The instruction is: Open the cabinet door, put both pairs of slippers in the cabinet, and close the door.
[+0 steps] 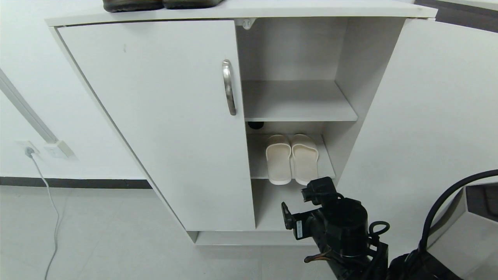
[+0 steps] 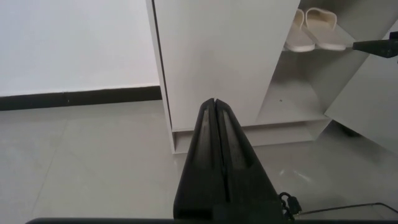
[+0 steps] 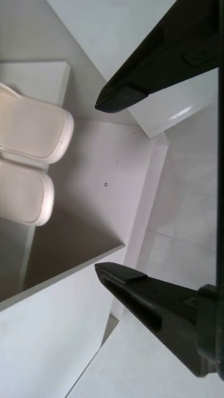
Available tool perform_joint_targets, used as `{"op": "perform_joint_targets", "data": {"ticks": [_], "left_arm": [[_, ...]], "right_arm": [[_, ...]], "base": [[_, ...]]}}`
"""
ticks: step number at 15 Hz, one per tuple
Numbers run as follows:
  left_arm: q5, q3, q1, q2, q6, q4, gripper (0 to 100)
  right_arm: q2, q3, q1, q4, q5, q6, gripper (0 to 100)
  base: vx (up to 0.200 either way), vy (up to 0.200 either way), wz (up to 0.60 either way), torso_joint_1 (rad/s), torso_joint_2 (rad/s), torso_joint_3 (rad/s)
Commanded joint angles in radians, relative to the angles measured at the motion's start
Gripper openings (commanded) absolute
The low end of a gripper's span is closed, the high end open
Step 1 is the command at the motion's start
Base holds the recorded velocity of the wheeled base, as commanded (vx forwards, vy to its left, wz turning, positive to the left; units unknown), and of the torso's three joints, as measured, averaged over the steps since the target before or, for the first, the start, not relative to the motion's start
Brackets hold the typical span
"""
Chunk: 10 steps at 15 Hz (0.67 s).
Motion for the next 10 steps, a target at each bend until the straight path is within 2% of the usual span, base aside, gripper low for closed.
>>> {"op": "perform_joint_targets", "data": {"ticks": [1,4,10], "left_arm": [[0.001,0.000,0.000,0.001,0.000,0.000,0],[0.001,0.000,-0.001,0.001,-0.001,0.000,0],[0.002,0.000,0.000,0.001,-0.004,0.000,0]], "right_arm": [[0.004,0.001,0.000,-0.001,-0.002,0.000,100],[0.004,0.001,0.000,-0.001,-0.002,0.000,100],[0.000,-0.002,0.000,-0.003,-0.005,-0.005,100]], "base": [[0.000,0.000,0.00,0.002,0.00,0.198],[0.000,0.000,0.00,0.002,0.00,0.108],[0.000,0.000,0.00,0.000,0.00,0.000]]}}
